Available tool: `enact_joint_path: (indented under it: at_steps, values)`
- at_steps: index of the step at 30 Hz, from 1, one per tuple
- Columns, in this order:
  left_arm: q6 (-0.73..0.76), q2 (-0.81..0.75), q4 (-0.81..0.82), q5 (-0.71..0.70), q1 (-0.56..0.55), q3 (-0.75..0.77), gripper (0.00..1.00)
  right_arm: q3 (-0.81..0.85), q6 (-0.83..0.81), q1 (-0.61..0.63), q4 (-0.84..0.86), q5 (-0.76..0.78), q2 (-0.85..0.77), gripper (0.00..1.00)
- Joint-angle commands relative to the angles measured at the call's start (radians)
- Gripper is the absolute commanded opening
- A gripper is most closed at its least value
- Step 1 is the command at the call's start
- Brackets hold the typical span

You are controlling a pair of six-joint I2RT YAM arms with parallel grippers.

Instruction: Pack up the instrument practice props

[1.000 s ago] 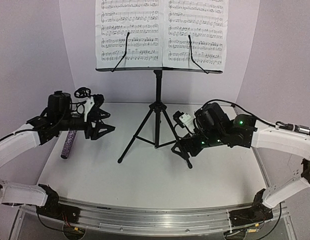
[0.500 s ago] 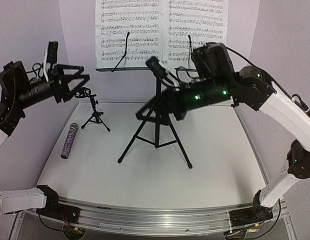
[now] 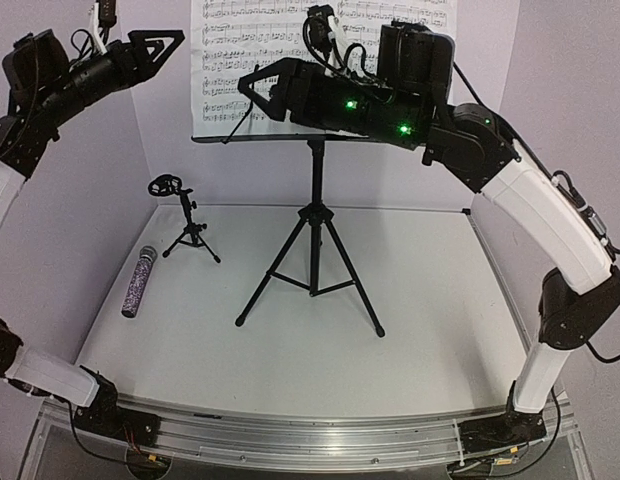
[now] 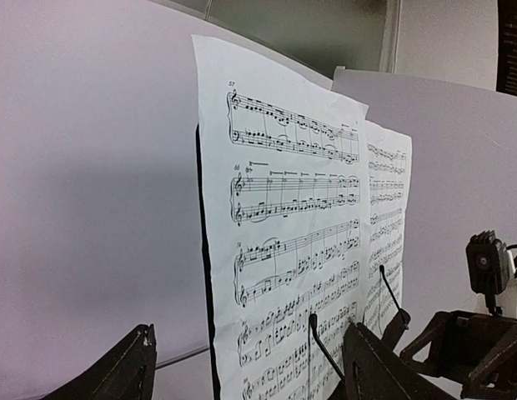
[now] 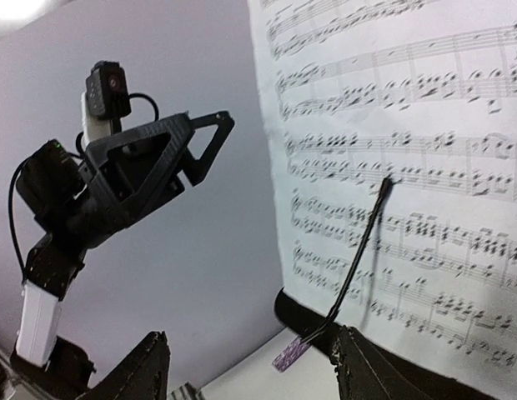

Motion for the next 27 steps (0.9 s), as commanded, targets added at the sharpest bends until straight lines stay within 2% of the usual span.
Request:
enact_joint_path:
  at_steps: [1,8,12,16,19,22,27]
  values:
    - [0.022,0.071,-0.059,0.054,0.003,0.078,0.76,0.11,-0.007,0.001,0.108,0.183,0.077,0.65]
    - [0.05,0.102,-0.025,0.031,0.003,0.082,0.71,0.218,-0.043,0.001,0.11,0.225,0.186,0.64]
    - [0.058,0.101,0.006,0.06,0.004,0.056,0.58,0.183,-0.036,0.0,0.111,0.244,0.18,0.59]
    - [0.061,0.088,0.03,0.1,0.003,0.01,0.37,0.186,-0.018,0.0,0.116,0.234,0.197,0.5]
    - [0.066,0.083,0.03,0.111,0.003,-0.006,0.33,0.192,-0.01,-0.001,0.117,0.236,0.21,0.4]
    - [0.07,0.082,0.023,0.101,0.003,-0.01,0.31,0.183,-0.005,-0.001,0.117,0.256,0.212,0.38]
    - [0.065,0.073,0.021,0.085,0.003,-0.023,0.15,0.179,0.01,-0.001,0.124,0.256,0.219,0.35]
